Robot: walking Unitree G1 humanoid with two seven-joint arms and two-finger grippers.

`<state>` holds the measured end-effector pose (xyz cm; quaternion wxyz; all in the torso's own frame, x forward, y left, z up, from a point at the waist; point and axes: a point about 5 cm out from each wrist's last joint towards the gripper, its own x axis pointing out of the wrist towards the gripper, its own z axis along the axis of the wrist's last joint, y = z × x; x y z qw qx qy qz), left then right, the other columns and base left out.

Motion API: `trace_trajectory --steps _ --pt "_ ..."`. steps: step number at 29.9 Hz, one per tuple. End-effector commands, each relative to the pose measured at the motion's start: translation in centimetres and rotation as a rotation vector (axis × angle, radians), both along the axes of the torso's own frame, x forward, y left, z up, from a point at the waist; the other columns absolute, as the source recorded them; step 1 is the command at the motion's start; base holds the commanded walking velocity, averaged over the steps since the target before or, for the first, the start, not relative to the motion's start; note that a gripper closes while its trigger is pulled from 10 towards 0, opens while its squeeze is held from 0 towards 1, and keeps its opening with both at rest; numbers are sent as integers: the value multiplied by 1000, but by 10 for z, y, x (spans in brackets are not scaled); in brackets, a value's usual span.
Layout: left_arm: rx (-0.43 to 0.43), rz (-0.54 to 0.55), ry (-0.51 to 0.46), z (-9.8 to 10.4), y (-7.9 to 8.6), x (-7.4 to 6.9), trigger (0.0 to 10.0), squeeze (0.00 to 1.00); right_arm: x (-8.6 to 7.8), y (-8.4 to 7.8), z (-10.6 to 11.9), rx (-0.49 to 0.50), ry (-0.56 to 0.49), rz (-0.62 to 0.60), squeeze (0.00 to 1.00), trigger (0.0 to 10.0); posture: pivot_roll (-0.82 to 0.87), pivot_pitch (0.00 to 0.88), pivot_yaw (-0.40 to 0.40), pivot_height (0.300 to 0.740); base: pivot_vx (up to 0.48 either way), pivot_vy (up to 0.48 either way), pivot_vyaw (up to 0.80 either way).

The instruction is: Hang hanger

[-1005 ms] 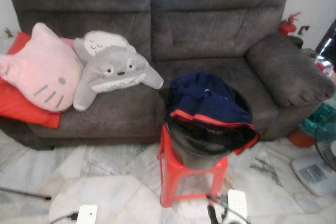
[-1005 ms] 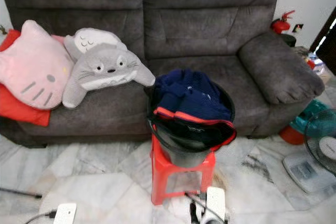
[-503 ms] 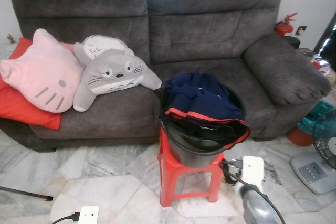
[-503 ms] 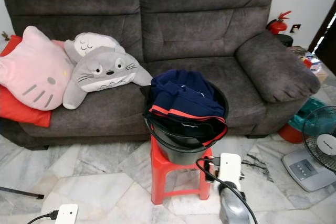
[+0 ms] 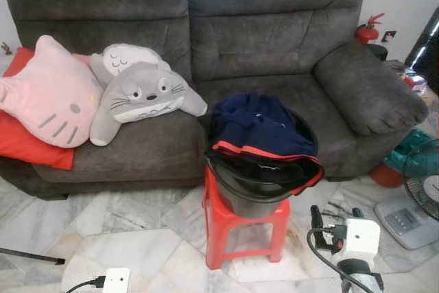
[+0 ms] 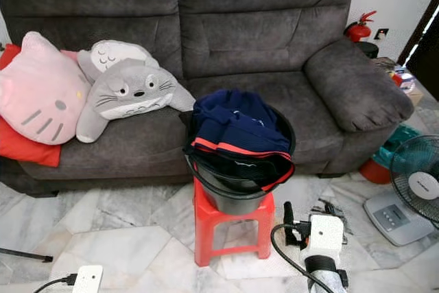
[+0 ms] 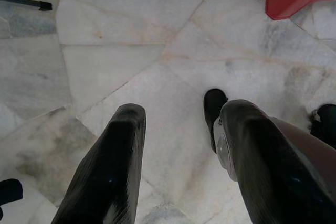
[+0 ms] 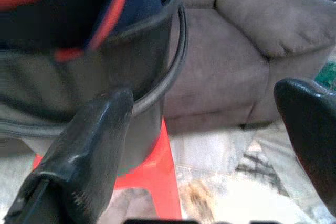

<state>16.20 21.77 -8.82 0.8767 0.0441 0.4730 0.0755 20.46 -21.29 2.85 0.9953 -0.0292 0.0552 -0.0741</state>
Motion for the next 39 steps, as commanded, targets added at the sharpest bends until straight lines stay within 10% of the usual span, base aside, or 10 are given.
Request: trace_trajectory --steps 1,39 --pt "16 -21 15 -1 2 -2 10000 0 3 0 10 13 -31 -29 0 10000 -120 0 28 740 0 0 0" --pt "24 -45 13 1 3 1 10000 0 40 9 37 184 -46 45 0 10000 -116 0 36 740 0 0 0"
